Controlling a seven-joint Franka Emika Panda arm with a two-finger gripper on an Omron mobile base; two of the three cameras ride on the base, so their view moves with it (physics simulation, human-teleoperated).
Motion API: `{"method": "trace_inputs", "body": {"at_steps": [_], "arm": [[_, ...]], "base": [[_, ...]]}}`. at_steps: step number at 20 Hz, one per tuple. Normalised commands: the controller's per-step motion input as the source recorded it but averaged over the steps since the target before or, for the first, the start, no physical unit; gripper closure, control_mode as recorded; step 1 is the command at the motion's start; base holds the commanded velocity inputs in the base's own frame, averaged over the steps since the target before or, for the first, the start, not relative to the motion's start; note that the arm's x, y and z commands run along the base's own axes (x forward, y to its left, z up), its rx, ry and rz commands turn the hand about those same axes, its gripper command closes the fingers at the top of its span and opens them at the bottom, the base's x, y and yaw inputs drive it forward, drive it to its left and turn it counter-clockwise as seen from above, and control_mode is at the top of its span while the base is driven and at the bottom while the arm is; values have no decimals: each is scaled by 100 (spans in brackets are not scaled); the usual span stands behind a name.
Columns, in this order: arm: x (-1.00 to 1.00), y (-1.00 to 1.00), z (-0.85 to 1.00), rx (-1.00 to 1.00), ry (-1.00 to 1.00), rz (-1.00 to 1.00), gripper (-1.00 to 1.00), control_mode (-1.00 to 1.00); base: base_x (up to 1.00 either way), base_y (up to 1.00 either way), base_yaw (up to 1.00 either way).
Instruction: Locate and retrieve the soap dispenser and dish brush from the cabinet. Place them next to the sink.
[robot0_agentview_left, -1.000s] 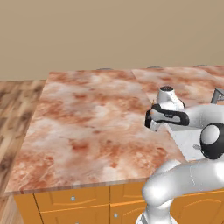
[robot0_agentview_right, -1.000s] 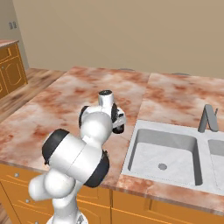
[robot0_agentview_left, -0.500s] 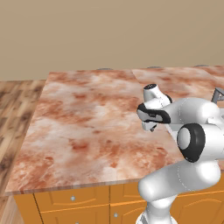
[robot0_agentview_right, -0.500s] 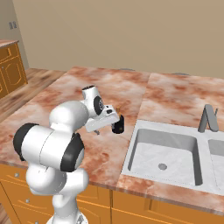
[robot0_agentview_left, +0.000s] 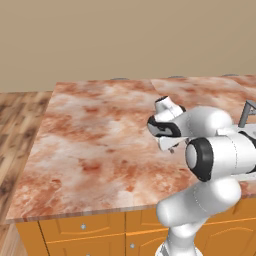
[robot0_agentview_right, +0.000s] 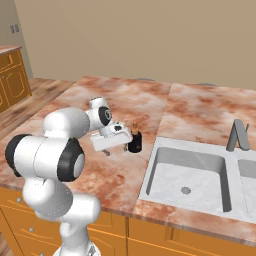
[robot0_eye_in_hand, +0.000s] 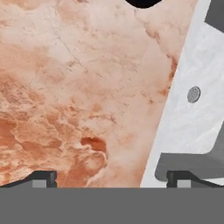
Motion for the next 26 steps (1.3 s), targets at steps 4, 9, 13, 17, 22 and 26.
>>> {"method": "trace_inputs", "body": {"at_steps": [4, 9, 13, 17, 22, 26], "arm": [[-71, 3, -30, -7, -8, -28, -100, -100], [-58, 0, -12, -11, -6, -27, -100, -100], [-3, 0, 7, 3, 2, -11, -100, -100], [-37, 29, 29, 33, -4, 3, -100, -100], [-52, 2, 30, 30, -34, 1, -100, -100], [-48, -4, 2, 21, -38, 1, -100, -100]], "base": [[0, 0, 0], [0, 0, 0], [0, 0, 0], [0, 0, 0], [0, 0, 0], [0, 0, 0]]}}
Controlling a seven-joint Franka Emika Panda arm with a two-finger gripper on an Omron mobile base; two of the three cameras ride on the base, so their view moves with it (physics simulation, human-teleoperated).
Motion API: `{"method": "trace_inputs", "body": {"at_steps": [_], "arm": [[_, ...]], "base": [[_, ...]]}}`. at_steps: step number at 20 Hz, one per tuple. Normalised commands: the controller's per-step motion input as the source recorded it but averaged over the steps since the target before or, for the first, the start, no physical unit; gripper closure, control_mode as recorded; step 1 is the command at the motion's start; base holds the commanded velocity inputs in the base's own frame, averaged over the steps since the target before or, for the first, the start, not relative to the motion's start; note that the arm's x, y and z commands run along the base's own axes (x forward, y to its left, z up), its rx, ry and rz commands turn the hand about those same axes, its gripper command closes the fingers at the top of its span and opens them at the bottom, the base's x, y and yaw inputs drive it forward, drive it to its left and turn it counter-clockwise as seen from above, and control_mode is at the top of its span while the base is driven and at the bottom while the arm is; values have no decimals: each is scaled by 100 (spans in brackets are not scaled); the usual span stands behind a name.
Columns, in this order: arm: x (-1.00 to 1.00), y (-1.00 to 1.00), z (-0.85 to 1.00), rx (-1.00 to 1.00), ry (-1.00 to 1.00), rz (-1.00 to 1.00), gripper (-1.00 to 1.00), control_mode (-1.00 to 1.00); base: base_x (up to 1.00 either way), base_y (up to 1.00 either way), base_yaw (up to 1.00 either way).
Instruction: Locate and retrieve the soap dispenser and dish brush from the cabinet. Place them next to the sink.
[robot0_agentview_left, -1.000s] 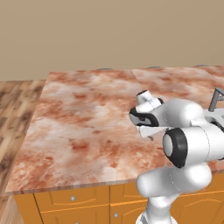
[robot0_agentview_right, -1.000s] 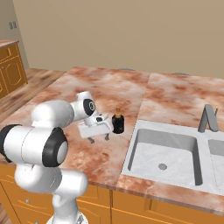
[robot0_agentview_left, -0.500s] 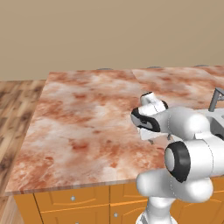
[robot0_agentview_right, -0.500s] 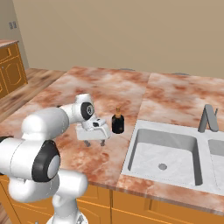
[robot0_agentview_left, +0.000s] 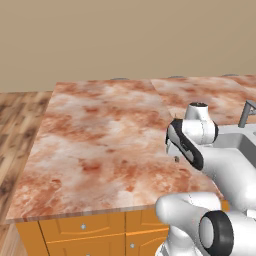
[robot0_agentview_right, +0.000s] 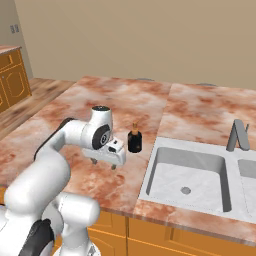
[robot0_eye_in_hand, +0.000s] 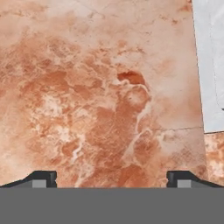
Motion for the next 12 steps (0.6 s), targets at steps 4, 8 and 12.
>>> {"method": "trace_inputs", "body": {"at_steps": [4, 8, 12], "arm": [[-26, -13, 2, 19, -17, 0, -100, -100], [-32, 4, 58, -2, -10, 2, -100, -100], [-27, 7, 62, -14, -6, 0, -100, -100]], "base": [[0, 0, 0], [0, 0, 0], [0, 0, 0]]}}
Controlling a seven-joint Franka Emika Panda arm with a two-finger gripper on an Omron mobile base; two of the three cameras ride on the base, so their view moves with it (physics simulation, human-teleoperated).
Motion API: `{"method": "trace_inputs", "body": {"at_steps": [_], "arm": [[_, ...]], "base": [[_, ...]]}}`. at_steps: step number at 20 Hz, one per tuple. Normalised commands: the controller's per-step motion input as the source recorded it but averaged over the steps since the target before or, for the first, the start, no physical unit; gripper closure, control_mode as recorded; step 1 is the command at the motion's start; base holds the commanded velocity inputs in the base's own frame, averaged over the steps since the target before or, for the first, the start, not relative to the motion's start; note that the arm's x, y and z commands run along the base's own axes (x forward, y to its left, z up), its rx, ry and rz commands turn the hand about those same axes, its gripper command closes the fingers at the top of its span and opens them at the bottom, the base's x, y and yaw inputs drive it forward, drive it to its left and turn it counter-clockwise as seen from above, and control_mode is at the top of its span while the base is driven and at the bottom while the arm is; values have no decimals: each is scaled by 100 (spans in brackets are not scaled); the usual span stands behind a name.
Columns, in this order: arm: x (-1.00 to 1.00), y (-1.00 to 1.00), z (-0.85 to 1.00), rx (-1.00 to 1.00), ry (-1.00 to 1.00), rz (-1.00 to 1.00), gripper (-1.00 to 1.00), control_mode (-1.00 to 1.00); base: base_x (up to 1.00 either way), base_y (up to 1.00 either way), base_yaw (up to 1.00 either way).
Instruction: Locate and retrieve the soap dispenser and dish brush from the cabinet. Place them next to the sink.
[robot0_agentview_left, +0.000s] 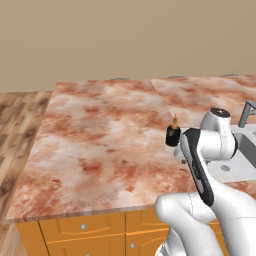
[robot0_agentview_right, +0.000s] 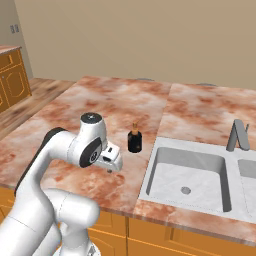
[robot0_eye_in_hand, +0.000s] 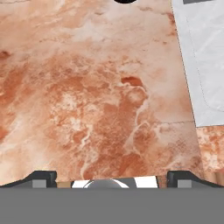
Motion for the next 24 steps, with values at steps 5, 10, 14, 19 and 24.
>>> {"method": "trace_inputs", "body": {"at_steps": [5, 10, 14, 19, 24], "arm": [[-20, 11, 19, -9, -2, 0, -100, -100], [0, 0, 0, 0, 0, 0, -100, -100], [0, 0, 0, 0, 0, 0, -100, 100], [0, 0, 0, 0, 0, 0, -100, 100], [0, 0, 0, 0, 0, 0, -100, 100]], "base": [[0, 0, 0], [0, 0, 0], [-13, 1, 0], [-78, 18, 5], [-39, 9, -1]]}}
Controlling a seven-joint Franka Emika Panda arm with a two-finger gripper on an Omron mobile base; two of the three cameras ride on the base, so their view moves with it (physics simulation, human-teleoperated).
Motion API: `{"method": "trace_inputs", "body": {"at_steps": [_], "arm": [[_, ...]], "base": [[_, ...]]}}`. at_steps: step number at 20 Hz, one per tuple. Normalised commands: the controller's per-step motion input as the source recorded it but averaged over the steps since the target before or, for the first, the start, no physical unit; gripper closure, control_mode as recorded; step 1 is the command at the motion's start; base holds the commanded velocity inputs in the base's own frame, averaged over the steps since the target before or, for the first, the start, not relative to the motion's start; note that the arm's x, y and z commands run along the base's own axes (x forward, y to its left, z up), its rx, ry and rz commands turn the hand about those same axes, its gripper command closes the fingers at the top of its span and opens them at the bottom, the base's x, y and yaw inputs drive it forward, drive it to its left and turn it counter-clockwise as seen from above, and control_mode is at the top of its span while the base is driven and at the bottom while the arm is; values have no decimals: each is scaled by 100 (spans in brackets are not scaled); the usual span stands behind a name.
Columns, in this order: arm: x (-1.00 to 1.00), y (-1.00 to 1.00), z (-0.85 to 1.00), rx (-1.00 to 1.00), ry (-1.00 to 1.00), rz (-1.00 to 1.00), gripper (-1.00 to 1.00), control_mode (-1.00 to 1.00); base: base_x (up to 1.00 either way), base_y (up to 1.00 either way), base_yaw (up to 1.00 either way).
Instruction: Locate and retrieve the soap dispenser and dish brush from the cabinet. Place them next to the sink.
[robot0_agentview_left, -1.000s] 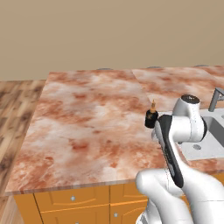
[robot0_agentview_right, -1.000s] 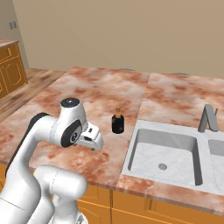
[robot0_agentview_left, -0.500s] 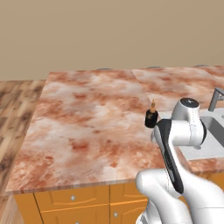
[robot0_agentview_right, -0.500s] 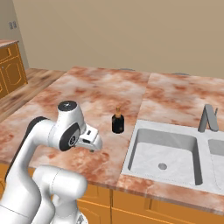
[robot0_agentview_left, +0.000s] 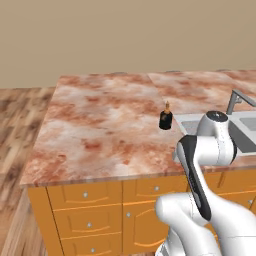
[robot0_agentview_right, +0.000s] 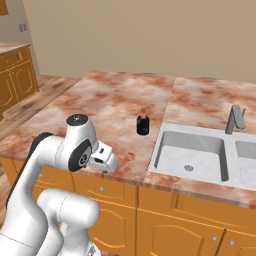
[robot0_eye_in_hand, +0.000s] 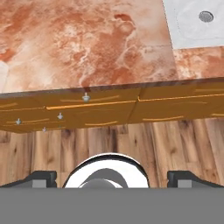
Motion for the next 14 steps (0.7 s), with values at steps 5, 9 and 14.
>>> {"method": "trace_inputs", "body": {"at_steps": [5, 9, 14], "arm": [[0, 0, 0, 0, 0, 0, -100, 100], [0, 0, 0, 0, 0, 0, -100, 100], [0, 0, 0, 0, 0, 0, -100, 100]], "base": [[-2, 24, 25], [0, 9, 50], [0, 7, 50]]}}
